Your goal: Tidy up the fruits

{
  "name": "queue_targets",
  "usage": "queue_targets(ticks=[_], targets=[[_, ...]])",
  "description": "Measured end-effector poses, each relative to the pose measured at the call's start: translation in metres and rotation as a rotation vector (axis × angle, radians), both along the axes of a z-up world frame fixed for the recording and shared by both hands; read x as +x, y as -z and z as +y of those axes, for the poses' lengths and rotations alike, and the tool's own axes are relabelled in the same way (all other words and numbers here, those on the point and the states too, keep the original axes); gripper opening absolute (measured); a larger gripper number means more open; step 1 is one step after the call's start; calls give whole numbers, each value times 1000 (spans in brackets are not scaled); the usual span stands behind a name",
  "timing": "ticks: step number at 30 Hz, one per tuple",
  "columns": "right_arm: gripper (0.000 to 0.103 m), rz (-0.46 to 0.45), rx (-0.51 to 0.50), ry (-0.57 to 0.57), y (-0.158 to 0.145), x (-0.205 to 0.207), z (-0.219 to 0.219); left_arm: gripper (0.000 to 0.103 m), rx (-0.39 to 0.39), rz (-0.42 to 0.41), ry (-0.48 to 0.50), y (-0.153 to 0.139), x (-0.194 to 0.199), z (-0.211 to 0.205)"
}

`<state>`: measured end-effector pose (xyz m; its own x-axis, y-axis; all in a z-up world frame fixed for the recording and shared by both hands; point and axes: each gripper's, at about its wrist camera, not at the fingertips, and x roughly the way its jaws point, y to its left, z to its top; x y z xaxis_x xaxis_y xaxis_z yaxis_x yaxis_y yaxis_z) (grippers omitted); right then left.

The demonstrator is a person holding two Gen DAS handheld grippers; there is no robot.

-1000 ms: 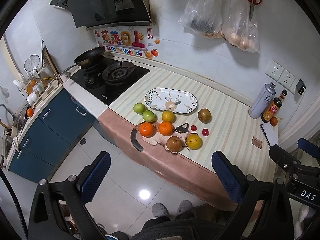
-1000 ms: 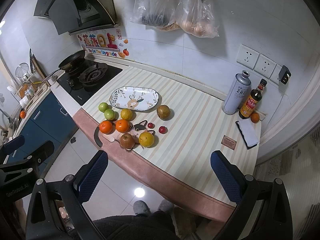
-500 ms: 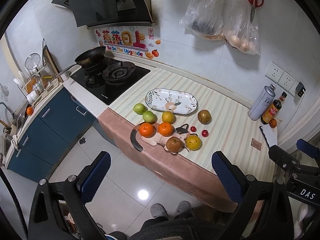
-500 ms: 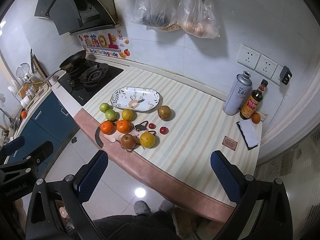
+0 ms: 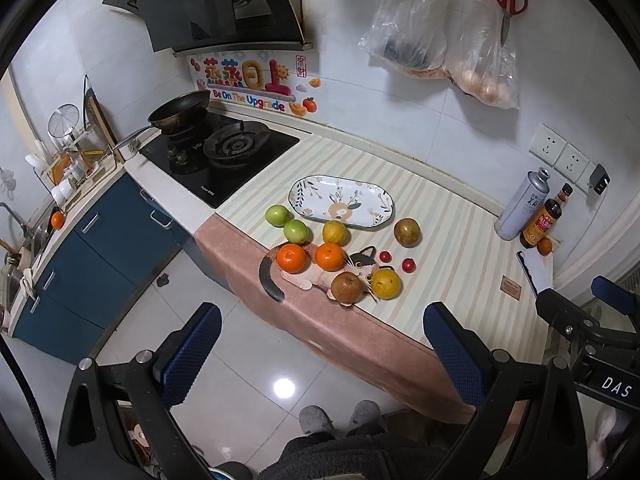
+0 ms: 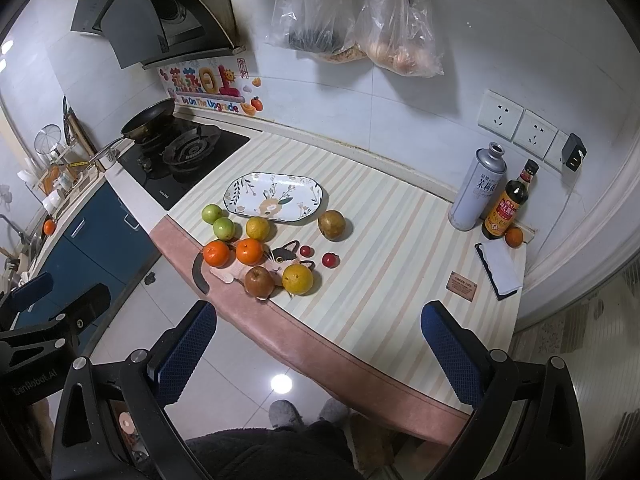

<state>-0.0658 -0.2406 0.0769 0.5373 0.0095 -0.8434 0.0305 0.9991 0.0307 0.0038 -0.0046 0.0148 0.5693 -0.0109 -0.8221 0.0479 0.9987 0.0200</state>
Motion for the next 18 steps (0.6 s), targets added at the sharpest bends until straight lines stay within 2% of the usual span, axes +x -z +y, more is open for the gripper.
queue_targets(ticks=[18], targets=[[103, -6, 4, -8, -2, -2, 2, 103, -9, 1, -2, 4, -2, 4]])
